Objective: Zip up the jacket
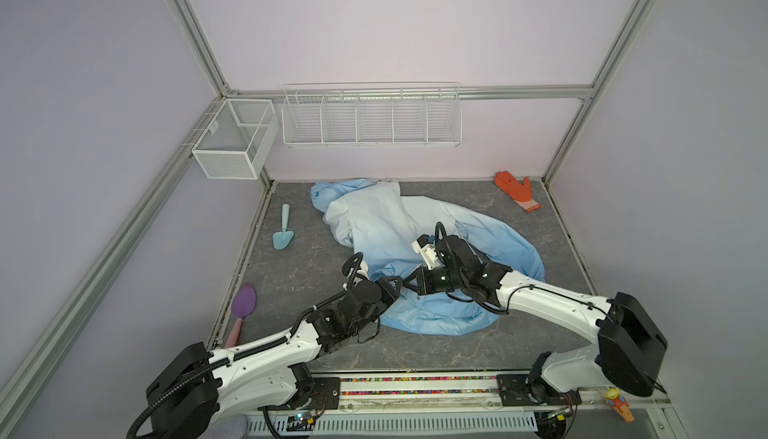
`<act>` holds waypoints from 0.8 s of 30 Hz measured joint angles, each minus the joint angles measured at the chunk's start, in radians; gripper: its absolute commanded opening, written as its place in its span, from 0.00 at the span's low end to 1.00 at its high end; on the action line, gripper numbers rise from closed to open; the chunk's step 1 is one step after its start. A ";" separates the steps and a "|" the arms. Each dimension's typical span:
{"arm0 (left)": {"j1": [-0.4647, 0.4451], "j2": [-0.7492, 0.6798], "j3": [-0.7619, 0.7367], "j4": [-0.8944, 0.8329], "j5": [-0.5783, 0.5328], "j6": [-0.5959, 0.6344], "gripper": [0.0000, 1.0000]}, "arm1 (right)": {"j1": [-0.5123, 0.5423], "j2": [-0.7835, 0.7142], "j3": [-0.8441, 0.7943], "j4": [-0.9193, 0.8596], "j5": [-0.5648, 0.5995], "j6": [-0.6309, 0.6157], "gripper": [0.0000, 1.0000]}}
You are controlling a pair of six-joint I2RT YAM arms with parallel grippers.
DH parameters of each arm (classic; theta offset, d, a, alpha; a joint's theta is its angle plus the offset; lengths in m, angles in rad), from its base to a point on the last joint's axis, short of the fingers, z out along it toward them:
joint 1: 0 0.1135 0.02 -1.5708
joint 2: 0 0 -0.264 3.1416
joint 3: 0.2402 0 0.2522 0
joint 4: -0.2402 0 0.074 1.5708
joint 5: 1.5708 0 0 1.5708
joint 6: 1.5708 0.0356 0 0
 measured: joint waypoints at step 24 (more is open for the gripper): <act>0.000 -0.033 -0.019 0.023 0.013 -0.017 0.00 | -0.004 -0.014 -0.042 0.060 -0.086 0.046 0.16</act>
